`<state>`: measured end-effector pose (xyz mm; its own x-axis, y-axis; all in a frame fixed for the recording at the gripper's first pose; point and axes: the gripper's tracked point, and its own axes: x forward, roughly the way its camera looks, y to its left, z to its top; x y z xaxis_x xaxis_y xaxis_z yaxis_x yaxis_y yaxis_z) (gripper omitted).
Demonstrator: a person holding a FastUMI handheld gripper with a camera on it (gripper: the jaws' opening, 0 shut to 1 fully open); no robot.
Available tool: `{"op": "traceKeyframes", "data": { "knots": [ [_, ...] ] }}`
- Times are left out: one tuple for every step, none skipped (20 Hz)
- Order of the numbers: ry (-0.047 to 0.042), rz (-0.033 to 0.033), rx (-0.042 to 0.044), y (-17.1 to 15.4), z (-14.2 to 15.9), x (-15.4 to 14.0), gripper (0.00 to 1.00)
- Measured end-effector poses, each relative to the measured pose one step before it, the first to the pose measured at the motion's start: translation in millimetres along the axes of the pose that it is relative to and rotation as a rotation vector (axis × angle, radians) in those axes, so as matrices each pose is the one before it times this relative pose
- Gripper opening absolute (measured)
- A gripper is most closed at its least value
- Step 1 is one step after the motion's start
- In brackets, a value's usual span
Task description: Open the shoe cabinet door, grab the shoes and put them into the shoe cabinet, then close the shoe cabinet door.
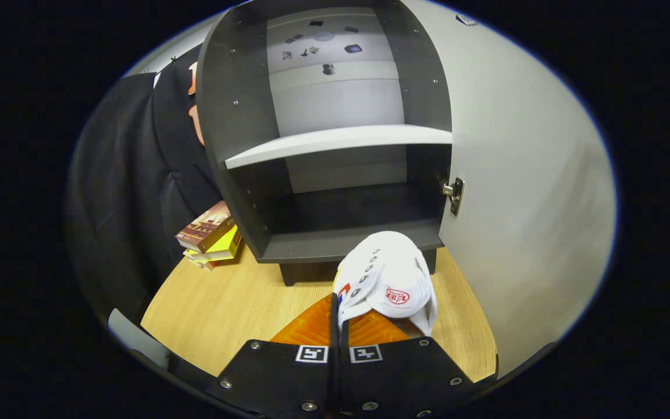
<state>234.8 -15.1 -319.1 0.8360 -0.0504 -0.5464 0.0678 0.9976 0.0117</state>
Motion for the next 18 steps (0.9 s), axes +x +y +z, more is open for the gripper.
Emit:
{"op": "traceKeyframes", "data": {
  "knots": [
    [-0.00811, -0.00136, -0.00915, 4.89, 6.13, -7.72, 0.00],
    [-0.00806, -0.00060, -0.01347, 4.72, 6.67, -5.95, 0.00],
    [-0.01391, 0.00036, -0.01037, 4.85, 8.01, -7.21, 0.00],
    [-0.01176, 0.00139, -0.01010, 4.04, 9.10, -7.30, 0.00],
    [-0.01510, -0.00044, -0.00957, 4.09, 9.37, -7.33, 0.00],
    [-0.01376, -0.00063, -0.01060, 3.36, 9.52, -6.71, 0.00],
    [-0.02386, 0.00036, -0.01005, 2.32, 11.64, -8.25, 0.00],
    [-0.01262, -0.00103, -0.00611, -1.34, 9.99, -6.44, 0.00],
    [-0.01425, 0.00055, -0.00254, 1.04, 10.75, -2.46, 0.00],
    [-0.01294, 0.00053, -0.00387, 1.01, 12.07, -1.80, 0.00],
    [-0.01224, -0.00112, -0.00944, 1.19, 10.93, 0.10, 0.00],
    [-0.01557, -0.00384, -0.01148, 0.10, 11.21, 1.18, 0.00],
    [-0.01557, -0.00620, -0.00973, 0.02, 11.44, 3.04, 0.00],
    [-0.00746, -0.00450, -0.00627, -0.81, 9.76, 3.62, 0.00],
    [-0.00682, -0.00217, -0.00375, -0.09, 8.88, 5.78, 0.00],
    [-0.00504, 0.00102, -0.00168, 0.16, 8.83, 7.67, 0.00],
    [0.00117, 0.00071, 0.00044, -0.43, 5.70, 7.62, 0.00],
    [-0.00100, 0.00249, 0.00299, -0.03, 6.89, 8.76, 0.00]
  ]
}}
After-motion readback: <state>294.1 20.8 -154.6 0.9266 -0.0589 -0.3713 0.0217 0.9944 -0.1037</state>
